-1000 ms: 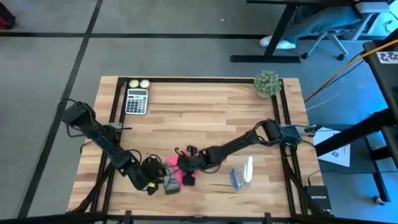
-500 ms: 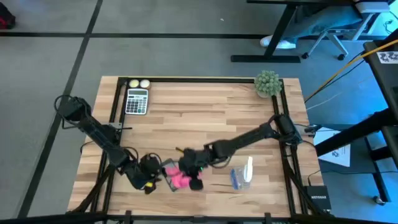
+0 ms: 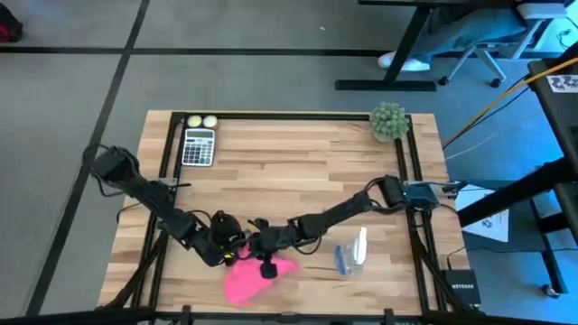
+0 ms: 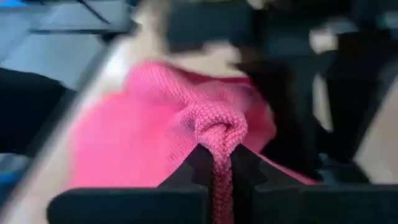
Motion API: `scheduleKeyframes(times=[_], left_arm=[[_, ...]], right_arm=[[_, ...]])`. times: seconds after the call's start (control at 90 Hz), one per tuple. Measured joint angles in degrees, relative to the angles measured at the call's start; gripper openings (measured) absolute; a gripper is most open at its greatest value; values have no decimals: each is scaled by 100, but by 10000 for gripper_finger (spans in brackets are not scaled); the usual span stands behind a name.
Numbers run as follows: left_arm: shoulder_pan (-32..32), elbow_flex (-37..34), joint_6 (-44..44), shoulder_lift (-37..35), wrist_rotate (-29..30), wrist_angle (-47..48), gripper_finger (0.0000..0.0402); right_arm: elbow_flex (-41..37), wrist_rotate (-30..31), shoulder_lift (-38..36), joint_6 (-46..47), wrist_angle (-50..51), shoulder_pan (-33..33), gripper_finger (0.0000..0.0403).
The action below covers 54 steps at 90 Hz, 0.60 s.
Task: Apply microfiber cloth
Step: Wipe the black cellphone with the pink microfiber cloth
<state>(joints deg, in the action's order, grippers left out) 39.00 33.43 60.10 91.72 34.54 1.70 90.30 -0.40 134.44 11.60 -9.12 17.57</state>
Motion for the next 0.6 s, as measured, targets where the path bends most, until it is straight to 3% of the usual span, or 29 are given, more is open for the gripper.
scheduleKeyframes(times=[0.278,0.6], left_arm=[[0,4,79,212,62,-9,128],[2,-2,90,230,86,20,128]], right_arm=[[44,-174,27,335,683,153,3],[-30,-1869,-154,1181,1136,438,3]])
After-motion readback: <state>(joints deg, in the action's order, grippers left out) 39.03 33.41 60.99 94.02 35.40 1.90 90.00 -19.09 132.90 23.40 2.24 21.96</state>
